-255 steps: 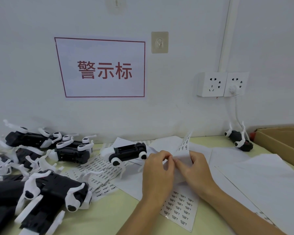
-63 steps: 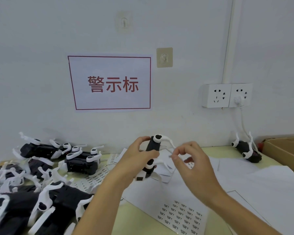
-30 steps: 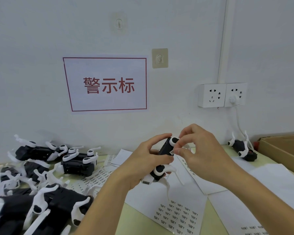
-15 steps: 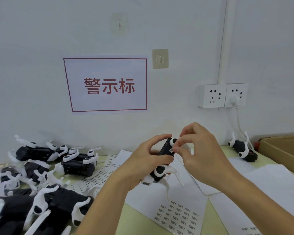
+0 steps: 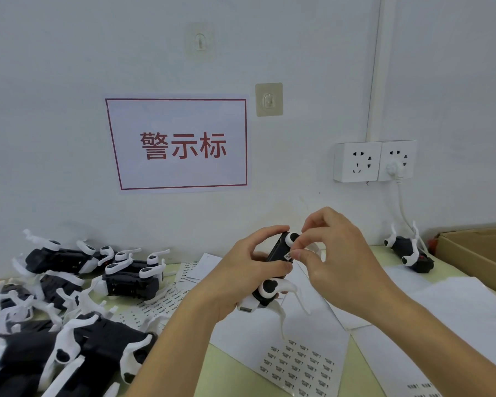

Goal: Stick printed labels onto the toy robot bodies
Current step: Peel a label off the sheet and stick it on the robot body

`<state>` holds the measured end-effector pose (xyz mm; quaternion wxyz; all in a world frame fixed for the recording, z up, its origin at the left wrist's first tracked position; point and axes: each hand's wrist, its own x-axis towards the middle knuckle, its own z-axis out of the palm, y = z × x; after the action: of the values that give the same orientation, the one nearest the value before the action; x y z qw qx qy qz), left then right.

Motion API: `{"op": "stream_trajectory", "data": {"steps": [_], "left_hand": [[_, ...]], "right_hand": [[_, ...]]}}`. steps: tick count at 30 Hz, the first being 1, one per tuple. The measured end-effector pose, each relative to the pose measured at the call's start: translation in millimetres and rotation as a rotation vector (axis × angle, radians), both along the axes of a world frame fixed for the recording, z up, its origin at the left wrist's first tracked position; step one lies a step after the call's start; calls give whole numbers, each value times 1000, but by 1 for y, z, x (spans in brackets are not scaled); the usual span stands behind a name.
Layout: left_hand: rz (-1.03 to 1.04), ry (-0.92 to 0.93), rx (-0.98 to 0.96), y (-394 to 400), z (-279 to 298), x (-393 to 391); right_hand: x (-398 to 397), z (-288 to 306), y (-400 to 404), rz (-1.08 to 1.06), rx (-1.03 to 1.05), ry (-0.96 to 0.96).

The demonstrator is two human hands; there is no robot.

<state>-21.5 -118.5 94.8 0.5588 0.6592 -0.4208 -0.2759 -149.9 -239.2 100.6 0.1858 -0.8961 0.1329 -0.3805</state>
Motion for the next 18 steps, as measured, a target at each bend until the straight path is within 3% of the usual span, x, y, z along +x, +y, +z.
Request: {"op": "stream_trajectory", "data": {"steps": [18], "left_hand": [[-12, 3, -16, 1, 1, 0]], "right_hand": [[-3, 0, 10, -71, -135, -15]]}}
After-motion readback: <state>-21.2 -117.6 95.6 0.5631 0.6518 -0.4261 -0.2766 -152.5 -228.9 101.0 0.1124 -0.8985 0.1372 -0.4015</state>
